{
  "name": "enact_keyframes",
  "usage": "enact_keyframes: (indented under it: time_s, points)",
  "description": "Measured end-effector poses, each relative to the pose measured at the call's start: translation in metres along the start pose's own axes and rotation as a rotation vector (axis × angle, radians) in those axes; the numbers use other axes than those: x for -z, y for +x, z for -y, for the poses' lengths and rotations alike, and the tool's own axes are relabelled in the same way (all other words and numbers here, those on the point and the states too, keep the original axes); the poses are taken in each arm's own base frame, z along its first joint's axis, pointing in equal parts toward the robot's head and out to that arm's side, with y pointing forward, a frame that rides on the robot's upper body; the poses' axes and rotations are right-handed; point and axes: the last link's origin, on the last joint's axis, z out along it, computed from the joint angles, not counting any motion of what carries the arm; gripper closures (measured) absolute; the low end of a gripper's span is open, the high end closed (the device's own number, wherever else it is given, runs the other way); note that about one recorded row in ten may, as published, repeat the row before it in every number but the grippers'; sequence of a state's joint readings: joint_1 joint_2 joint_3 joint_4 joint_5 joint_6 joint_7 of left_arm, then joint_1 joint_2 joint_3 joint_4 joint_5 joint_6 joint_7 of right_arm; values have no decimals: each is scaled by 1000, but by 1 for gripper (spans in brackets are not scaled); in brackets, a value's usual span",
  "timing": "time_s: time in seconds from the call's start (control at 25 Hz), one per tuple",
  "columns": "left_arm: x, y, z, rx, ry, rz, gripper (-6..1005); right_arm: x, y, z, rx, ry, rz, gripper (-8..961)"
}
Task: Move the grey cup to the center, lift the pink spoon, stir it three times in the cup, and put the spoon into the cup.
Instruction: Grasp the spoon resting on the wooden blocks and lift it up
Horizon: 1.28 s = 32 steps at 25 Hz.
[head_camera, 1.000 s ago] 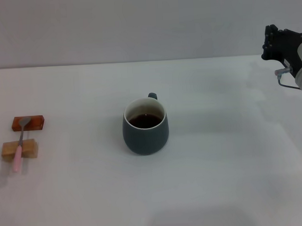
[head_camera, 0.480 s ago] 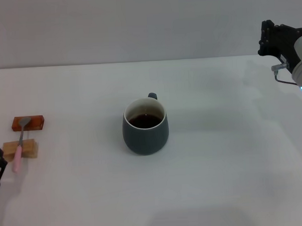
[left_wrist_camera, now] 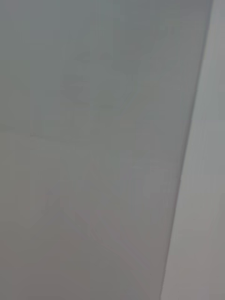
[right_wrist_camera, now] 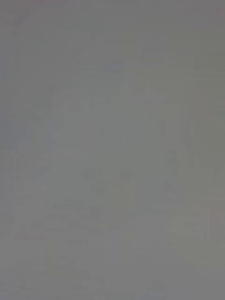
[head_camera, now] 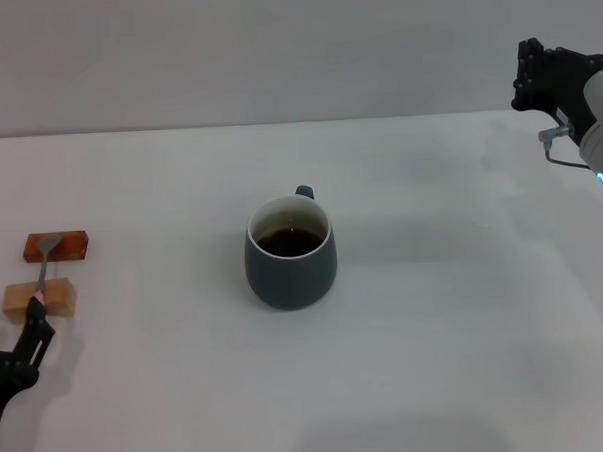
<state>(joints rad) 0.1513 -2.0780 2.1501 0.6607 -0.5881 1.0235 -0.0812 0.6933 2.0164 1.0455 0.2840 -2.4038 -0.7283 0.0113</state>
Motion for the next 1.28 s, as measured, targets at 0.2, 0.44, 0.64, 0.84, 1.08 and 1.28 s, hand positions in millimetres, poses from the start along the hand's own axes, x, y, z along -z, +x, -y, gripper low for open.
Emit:
enact_keyframes:
  time_s: [0.2,0.44,0.64,0.84,1.08,1.28]
  points:
    - [-3,-7,-2,-35,95,52,252,1,2,0,1,0,-3,921]
    - [-1,-1,-13,-59,93,25,258,3,4,2,7,2,-9,921]
    - [-1,1,-30,-66,52,16,263,3,4,1,22,-9,-9,921]
    - [-1,2,-34,-60,40,18,267,3,4,1,26,-11,-10,920]
    - [-10,-3,-36,-62,47,53,273,2,3,-2,31,-24,-7,921]
    - [-14,-6,-34,-69,69,69,278,3,4,-6,46,-45,-9,921]
